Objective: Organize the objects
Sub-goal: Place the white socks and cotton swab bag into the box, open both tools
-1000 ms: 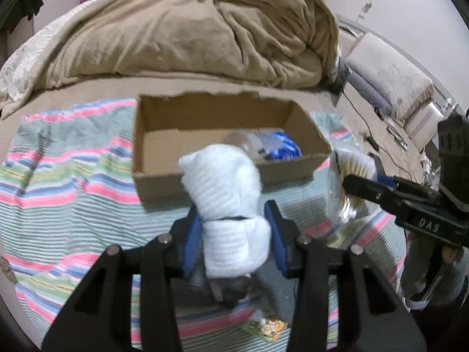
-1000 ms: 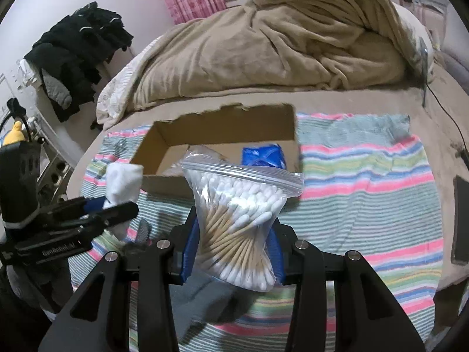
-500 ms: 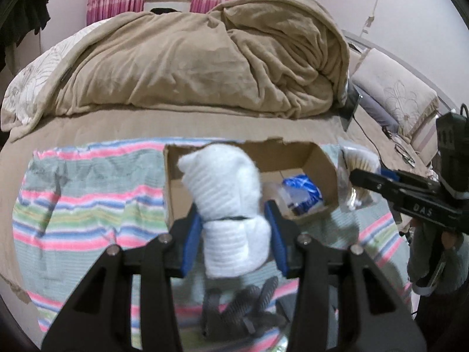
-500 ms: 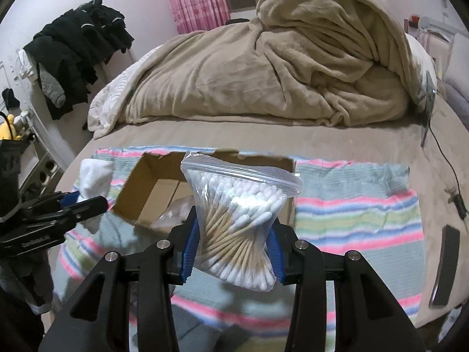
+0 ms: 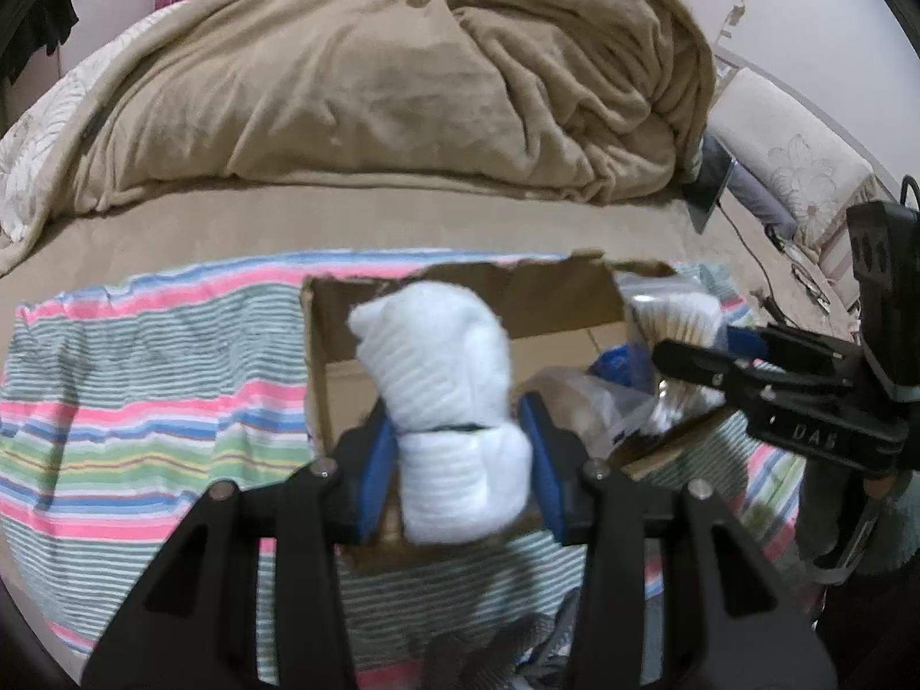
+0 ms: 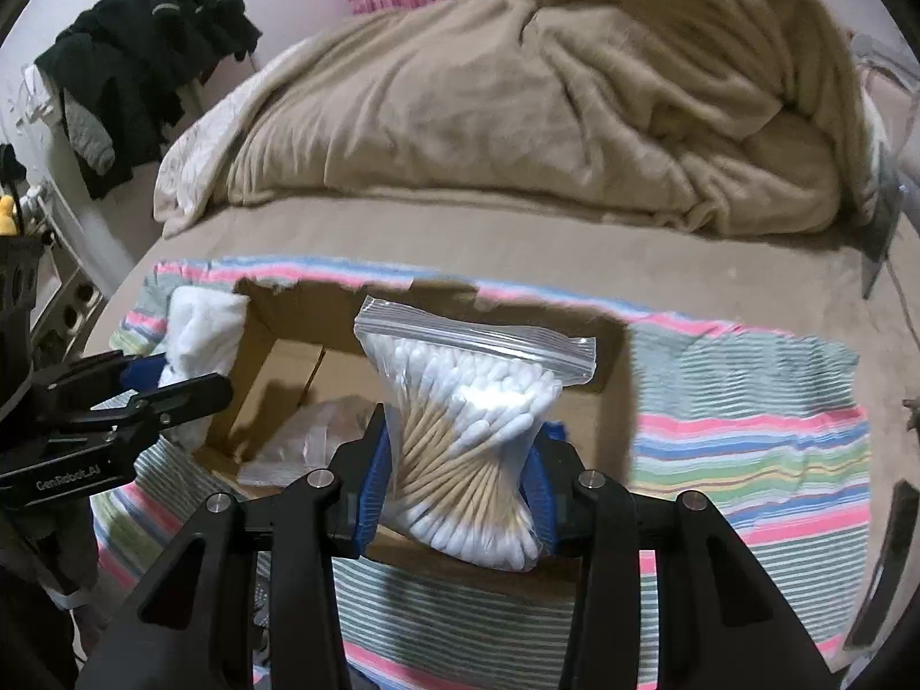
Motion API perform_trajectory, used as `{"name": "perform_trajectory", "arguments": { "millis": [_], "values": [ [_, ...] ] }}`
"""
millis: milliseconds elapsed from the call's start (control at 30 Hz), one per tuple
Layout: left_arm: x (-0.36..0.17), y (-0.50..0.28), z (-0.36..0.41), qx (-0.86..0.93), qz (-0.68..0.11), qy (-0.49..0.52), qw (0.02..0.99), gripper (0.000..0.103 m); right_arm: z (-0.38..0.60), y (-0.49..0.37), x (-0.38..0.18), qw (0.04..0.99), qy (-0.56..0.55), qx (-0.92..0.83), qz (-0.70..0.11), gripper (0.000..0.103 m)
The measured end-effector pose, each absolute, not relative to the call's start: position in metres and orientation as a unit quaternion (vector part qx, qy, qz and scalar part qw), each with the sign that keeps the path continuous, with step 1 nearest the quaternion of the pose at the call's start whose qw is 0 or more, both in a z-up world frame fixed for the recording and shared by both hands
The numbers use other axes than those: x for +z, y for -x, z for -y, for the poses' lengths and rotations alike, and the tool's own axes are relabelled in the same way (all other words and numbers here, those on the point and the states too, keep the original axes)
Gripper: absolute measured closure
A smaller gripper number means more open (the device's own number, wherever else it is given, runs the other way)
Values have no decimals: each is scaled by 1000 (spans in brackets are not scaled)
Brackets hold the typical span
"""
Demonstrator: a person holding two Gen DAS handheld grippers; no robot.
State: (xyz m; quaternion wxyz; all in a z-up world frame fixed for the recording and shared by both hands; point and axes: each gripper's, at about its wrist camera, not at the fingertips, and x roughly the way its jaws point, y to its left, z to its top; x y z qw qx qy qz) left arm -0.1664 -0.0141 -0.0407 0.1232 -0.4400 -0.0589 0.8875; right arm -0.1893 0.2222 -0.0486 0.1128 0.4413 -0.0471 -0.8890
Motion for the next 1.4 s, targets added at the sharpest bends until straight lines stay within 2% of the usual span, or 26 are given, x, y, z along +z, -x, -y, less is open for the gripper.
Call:
{"name": "perform_trajectory", "arguments": {
  "millis": [267, 300, 333, 400, 533, 633, 1100, 1400],
  "values": [
    [-50, 174, 21, 881, 61, 456, 111, 56, -193, 199, -68, 133, -463, -875, 51, 59],
    [-49, 173, 22, 880, 60, 458, 111, 51, -194, 200, -68, 131, -464, -875, 53, 58],
    [-48, 172, 22, 881, 60, 456, 111, 42, -195, 201, -68, 128, -465, -874, 57, 58],
    [-45, 171, 24, 882, 63, 454, 115, 38, -197, 201, -67, 123, -465, -875, 61, 56],
    [-38, 166, 24, 883, 66, 451, 113, 33, -202, 195, -56, 113, -454, -881, 64, 40],
    [-30, 159, 23, 887, 66, 444, 109, 29, -205, 189, -47, 108, -446, -886, 66, 37],
    [6, 95, 26, 902, 71, 414, 97, 29, -213, 123, -6, 99, -413, -903, 66, 37],
    [9, 60, 23, 901, 77, 415, 102, 29, -212, 83, -1, 99, -412, -903, 67, 37]
  ]
}}
